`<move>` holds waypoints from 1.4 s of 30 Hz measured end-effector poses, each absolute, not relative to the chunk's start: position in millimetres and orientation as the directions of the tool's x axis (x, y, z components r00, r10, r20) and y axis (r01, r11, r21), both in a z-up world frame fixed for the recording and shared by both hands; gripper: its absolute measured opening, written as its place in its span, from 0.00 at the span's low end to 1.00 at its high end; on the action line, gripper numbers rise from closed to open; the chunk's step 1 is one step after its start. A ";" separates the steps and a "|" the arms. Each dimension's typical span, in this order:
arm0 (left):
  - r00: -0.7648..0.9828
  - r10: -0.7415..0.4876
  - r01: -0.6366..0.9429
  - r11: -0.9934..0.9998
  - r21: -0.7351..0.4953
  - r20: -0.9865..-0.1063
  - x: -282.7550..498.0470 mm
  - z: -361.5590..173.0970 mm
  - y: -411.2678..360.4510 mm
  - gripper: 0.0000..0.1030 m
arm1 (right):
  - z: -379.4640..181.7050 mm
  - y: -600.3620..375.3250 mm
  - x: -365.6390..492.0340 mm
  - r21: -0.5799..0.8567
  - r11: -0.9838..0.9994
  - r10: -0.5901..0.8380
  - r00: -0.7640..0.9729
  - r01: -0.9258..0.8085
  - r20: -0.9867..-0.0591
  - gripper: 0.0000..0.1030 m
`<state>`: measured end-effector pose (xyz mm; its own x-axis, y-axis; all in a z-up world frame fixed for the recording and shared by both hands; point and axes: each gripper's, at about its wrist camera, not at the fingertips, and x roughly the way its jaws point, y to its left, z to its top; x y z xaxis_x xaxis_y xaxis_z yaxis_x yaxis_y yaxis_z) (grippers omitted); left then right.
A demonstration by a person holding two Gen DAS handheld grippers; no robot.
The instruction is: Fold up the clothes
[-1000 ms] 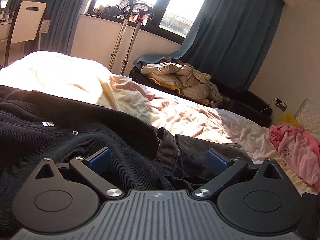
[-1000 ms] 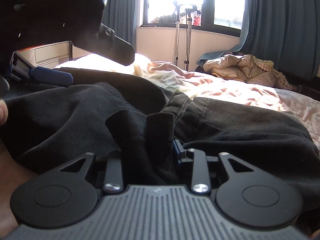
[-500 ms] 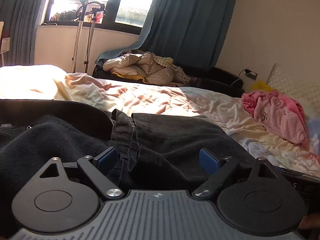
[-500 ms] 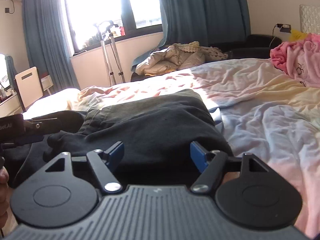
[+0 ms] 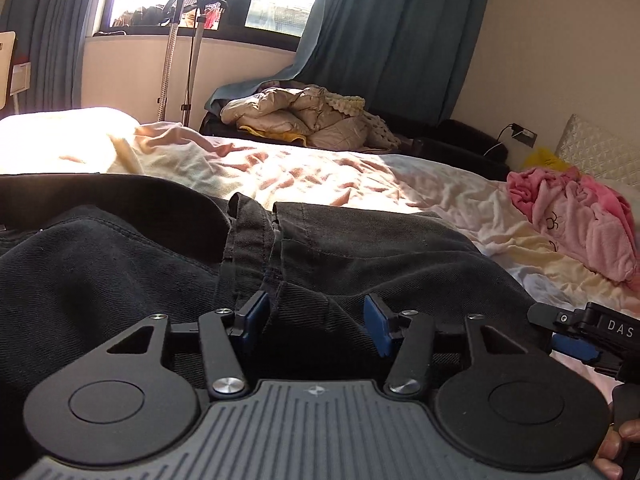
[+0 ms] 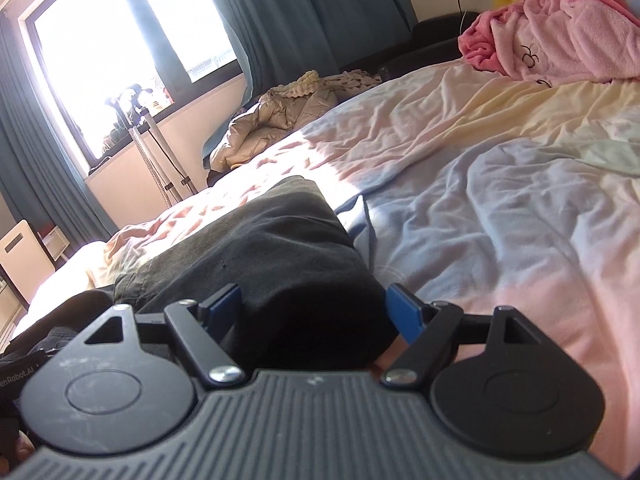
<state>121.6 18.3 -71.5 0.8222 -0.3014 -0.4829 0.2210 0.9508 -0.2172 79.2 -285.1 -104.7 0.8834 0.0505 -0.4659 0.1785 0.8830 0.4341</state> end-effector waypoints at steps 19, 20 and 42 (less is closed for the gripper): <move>0.856 -0.192 0.028 0.944 -0.328 -0.480 95.1 -51.8 60.0 0.01 | -105.1 -310.6 85.6 0.577 0.813 0.151 0.927 0.080 -0.342 0.82; 0.849 -0.215 0.032 0.933 -0.359 -0.483 96.6 -53.1 62.0 0.03 | -109.3 -312.5 87.4 0.583 0.808 0.151 0.923 0.090 -0.353 0.82; 0.681 -0.577 0.046 0.649 -0.759 -0.452 133.0 -89.3 83.0 0.76 | -135.4 -321.5 98.7 0.689 0.706 0.157 0.912 0.165 -0.378 0.82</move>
